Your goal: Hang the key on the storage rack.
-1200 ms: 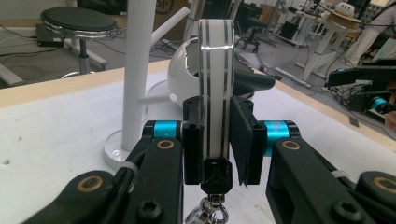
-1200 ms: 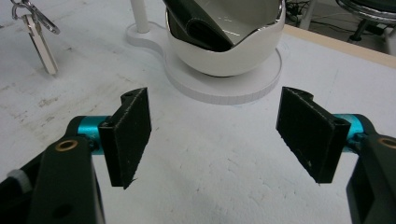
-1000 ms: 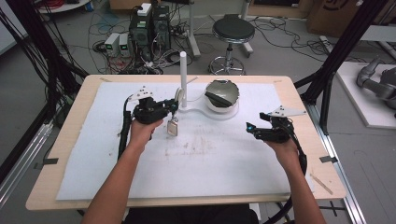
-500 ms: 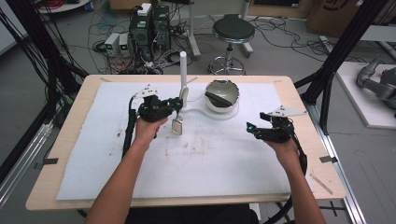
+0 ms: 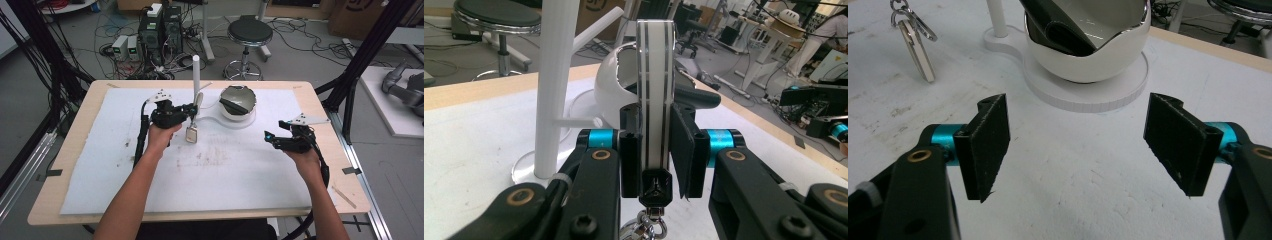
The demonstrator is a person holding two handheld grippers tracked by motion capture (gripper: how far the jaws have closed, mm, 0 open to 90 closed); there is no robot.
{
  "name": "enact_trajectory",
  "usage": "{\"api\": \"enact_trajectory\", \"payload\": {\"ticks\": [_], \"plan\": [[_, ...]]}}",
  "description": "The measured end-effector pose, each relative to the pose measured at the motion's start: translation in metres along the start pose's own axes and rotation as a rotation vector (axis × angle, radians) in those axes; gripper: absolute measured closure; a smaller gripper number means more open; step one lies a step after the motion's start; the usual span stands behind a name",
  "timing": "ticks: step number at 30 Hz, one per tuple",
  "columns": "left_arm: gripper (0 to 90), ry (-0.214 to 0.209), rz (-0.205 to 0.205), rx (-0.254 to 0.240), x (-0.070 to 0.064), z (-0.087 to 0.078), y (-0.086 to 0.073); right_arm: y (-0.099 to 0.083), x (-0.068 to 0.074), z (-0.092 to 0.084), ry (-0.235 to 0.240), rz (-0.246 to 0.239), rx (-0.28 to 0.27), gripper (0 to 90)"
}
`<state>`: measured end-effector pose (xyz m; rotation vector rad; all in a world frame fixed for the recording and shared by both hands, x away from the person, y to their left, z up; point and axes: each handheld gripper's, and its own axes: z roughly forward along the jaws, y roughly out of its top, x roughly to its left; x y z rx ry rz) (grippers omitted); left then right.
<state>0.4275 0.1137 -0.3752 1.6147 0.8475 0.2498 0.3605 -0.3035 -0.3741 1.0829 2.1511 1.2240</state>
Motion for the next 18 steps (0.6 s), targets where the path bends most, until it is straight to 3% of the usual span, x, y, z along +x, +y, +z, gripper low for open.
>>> {"api": "enact_trajectory", "payload": {"ticks": [18], "plan": [[75.1,0.013,0.020,0.036,-0.003,0.033,0.031,-0.001,-0.002,-0.001,0.000,0.005,-0.003,26.9]]}}
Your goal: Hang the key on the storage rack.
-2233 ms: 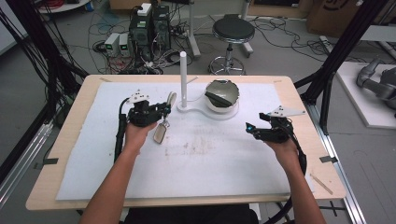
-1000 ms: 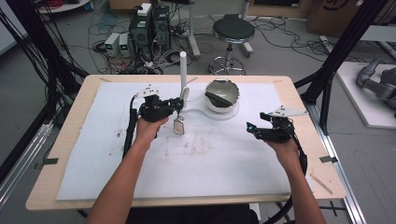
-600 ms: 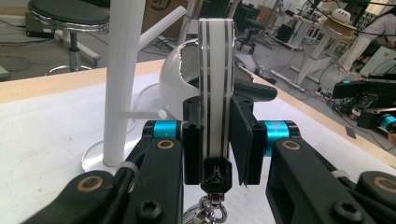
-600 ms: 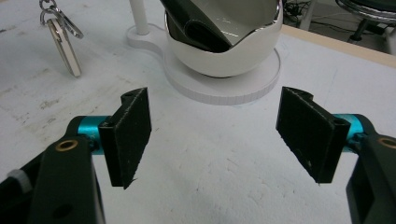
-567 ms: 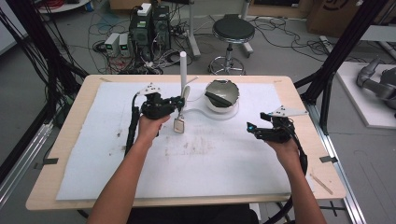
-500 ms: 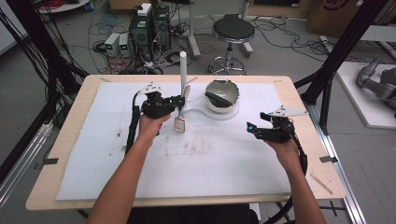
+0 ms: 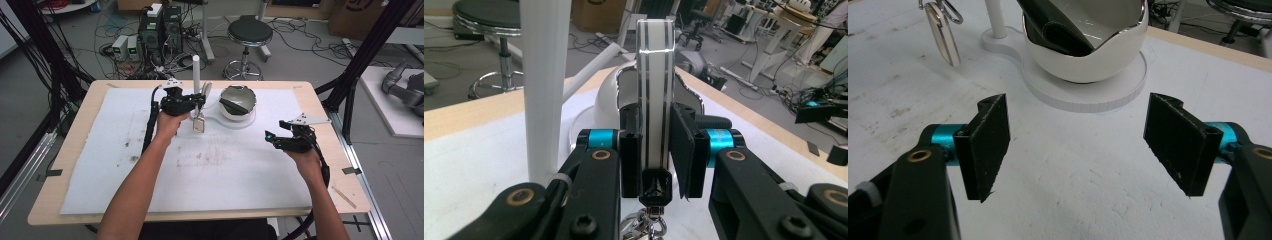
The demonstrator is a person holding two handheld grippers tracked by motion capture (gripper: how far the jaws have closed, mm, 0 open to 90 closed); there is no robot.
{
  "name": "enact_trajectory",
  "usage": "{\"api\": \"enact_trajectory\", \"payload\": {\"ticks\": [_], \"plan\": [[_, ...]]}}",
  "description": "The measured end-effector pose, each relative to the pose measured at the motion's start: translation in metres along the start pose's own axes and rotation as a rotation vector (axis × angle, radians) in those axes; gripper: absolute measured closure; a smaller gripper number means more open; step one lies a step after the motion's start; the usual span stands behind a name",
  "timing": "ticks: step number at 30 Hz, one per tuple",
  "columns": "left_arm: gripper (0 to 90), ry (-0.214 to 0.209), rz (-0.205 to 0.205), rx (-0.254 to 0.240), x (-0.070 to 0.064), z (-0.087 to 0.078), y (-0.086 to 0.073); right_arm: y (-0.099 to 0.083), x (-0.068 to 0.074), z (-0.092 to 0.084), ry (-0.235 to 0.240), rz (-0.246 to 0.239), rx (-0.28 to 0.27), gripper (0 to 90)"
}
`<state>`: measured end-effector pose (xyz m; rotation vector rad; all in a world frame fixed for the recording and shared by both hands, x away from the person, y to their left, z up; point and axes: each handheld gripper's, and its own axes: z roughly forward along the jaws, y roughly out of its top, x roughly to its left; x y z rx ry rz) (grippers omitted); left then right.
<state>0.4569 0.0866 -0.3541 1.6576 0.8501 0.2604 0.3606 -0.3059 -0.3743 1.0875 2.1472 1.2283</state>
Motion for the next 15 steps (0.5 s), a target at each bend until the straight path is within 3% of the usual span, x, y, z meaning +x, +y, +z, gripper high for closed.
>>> {"api": "enact_trajectory", "payload": {"ticks": [15], "plan": [[75.2,0.013,-0.035,0.020,0.007,0.012,0.000,-0.001,-0.002,0.000,0.001,0.011,0.000,26.9]]}}
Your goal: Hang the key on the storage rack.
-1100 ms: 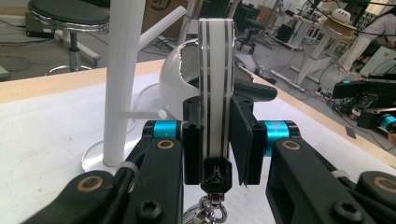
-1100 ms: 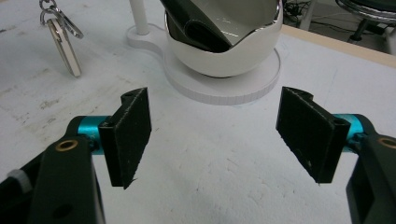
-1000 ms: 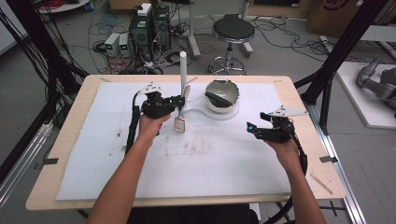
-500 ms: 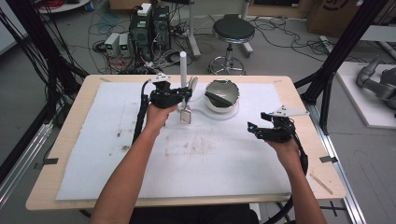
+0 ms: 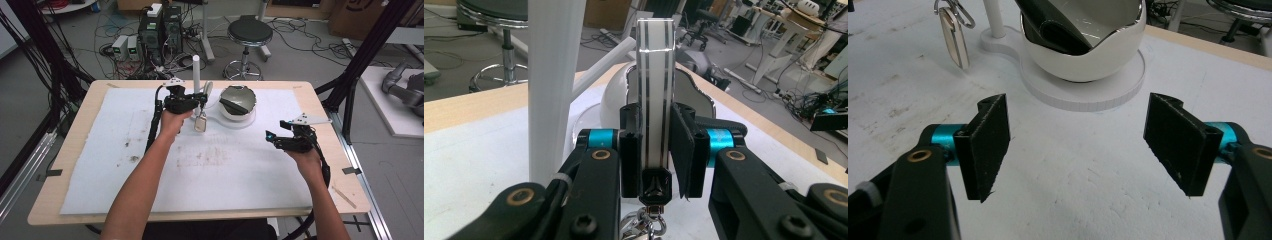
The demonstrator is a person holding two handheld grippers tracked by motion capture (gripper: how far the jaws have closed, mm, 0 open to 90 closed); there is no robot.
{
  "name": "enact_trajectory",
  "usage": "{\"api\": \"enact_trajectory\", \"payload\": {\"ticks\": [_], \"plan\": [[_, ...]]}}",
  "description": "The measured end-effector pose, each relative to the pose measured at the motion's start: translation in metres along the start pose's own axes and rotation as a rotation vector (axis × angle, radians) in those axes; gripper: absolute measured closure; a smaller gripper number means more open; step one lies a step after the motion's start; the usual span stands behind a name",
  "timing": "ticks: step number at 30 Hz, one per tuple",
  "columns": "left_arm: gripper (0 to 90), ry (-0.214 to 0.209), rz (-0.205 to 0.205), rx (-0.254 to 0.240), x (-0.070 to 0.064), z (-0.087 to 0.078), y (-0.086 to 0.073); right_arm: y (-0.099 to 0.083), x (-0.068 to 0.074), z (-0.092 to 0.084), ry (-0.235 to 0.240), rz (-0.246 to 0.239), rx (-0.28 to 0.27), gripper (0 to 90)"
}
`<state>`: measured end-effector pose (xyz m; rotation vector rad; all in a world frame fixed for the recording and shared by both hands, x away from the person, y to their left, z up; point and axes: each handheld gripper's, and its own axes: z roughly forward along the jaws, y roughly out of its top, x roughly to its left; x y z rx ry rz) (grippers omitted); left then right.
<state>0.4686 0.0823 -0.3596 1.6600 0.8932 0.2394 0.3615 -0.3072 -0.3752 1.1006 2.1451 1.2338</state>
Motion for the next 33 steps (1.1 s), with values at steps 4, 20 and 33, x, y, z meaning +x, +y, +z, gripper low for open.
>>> {"api": "enact_trajectory", "payload": {"ticks": [4,20,33], "plan": [[75.2,-0.002,0.013,-0.011,-0.006,0.004,0.010,0.000,0.000,0.000,0.000,-0.007,0.002,26.9],[75.1,0.068,-0.030,0.037,0.000,0.018,0.009,-0.002,-0.002,-0.004,0.003,0.000,-0.002,27.1],[74.4,0.078,-0.029,0.034,0.004,0.013,0.000,-0.001,-0.001,-0.003,0.007,0.006,-0.002,27.2]]}}
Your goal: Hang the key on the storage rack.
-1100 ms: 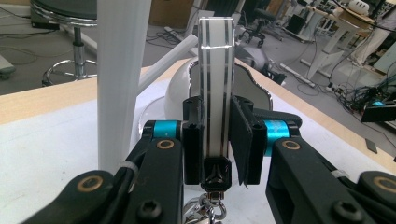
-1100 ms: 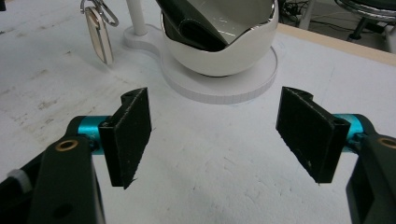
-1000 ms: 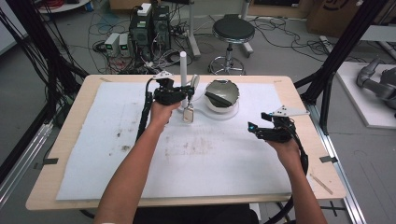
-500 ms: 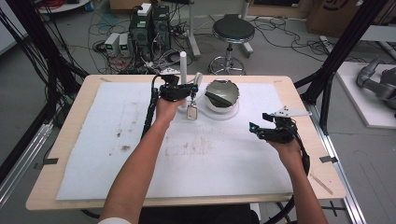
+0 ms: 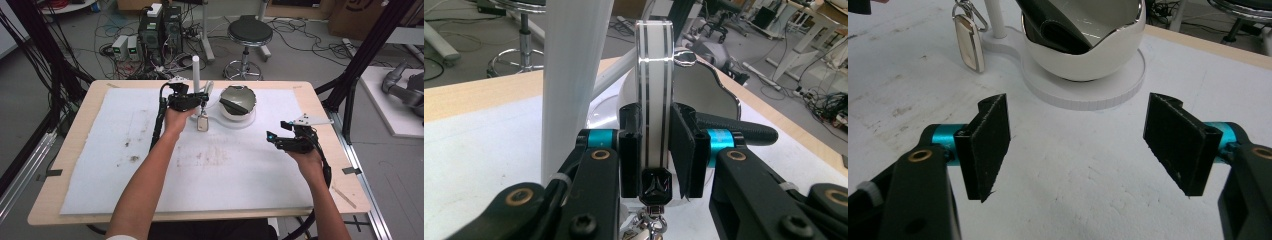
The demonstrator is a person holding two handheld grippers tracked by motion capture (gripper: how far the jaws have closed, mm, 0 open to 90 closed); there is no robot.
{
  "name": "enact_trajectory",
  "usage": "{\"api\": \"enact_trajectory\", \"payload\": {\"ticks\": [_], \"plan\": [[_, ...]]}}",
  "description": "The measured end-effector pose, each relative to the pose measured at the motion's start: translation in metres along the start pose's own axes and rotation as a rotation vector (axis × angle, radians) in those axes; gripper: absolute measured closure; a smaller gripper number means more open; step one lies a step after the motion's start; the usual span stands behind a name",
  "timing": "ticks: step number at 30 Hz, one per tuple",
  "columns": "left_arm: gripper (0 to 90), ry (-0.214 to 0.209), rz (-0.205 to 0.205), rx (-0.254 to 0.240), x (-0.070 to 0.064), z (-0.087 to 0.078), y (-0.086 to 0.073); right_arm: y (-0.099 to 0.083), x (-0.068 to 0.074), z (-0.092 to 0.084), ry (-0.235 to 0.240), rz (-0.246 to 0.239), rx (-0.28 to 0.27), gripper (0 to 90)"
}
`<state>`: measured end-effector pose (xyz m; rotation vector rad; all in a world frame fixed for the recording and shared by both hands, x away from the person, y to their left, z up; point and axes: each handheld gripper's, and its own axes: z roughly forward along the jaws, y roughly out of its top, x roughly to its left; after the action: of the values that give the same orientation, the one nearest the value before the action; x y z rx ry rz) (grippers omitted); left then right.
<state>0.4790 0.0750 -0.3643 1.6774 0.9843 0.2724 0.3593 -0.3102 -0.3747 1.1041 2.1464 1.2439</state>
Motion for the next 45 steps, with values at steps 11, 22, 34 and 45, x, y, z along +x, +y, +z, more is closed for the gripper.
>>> {"api": "enact_trajectory", "payload": {"ticks": [11,22,34,45], "plan": [[66.8,0.007,0.002,-0.071,0.003,-0.016,0.005,0.000,0.000,-0.001,-0.002,-0.002,-0.002,27.2],[60.7,0.001,0.019,-0.114,0.002,-0.028,0.006,0.000,0.001,0.001,0.004,-0.005,0.001,27.2],[30.1,0.002,0.039,-0.211,0.005,-0.062,0.012,0.001,0.001,0.000,-0.012,-0.007,-0.008,26.8],[17.0,0.010,0.112,-0.211,0.018,-0.107,-0.008,0.004,0.005,0.000,-0.034,-0.034,-0.003,24.1]]}}
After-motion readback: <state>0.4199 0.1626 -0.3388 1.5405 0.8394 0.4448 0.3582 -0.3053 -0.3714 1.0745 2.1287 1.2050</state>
